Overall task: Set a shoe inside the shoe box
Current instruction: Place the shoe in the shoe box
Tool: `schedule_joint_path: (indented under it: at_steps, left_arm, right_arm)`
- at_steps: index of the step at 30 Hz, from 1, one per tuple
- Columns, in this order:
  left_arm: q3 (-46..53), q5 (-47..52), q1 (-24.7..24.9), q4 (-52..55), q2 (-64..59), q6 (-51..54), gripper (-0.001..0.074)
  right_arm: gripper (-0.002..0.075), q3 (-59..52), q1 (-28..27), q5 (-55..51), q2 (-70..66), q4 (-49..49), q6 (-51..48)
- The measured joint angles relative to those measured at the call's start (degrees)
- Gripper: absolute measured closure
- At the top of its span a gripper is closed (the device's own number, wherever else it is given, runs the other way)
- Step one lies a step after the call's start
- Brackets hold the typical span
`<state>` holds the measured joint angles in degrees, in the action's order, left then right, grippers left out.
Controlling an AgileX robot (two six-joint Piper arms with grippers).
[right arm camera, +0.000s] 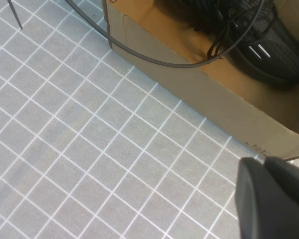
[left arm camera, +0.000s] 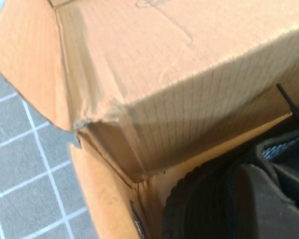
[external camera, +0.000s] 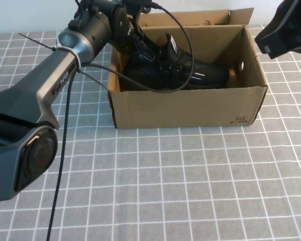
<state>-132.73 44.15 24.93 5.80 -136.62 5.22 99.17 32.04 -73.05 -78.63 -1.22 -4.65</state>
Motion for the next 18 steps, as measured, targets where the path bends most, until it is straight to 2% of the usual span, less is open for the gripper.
schedule_joint_path:
  at_steps: [10,13,18]
  left_arm:
    - [0.00,-0.35,0.00,0.00,0.00,1.81,0.0708]
    - [0.00,-0.58,0.00,-0.12,0.00,1.83,0.0636]
    - [0.00,-0.61,0.00,-0.47,0.00,1.83,0.0440]
  right_arm:
    - [0.0728,0.00,0.00,0.00,0.00,-1.15,0.00]
    - [0.0728,0.00,0.00,0.00,0.00,-1.78,0.00]
    - [0.0728,0.00,0.00,0.00,0.00,-1.85,-0.23]
